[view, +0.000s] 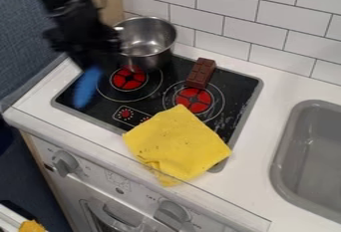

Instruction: Move the blue spoon to the lower left of the burner

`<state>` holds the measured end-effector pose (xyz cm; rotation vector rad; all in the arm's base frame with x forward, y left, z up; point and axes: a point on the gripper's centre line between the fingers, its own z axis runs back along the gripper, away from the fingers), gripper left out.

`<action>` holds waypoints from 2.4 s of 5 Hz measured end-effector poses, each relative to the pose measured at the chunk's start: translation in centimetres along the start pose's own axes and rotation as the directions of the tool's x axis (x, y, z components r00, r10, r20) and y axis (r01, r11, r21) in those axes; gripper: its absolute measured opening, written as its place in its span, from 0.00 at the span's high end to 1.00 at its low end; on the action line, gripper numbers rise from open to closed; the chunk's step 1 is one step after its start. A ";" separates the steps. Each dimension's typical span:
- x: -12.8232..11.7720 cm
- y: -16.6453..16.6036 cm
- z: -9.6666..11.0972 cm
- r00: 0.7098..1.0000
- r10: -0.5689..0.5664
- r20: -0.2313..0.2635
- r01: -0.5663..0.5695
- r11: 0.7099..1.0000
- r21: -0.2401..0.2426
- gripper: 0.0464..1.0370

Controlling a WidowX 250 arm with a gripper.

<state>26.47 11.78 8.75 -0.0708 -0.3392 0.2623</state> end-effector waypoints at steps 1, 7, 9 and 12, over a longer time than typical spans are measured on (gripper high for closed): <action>0.4 2.1 0.0 0.998 -0.024 0.058 0.023 0.999 0.028 0.67; 0.1 4.5 -6.8 0.998 0.039 -0.045 -0.032 0.986 0.163 0.30; 0.4 3.7 -2.5 0.987 0.160 -0.015 -0.161 0.987 -0.003 0.04; 1.0 0.1 -3.1 0.990 -0.076 -0.121 0.081 0.996 0.041 0.04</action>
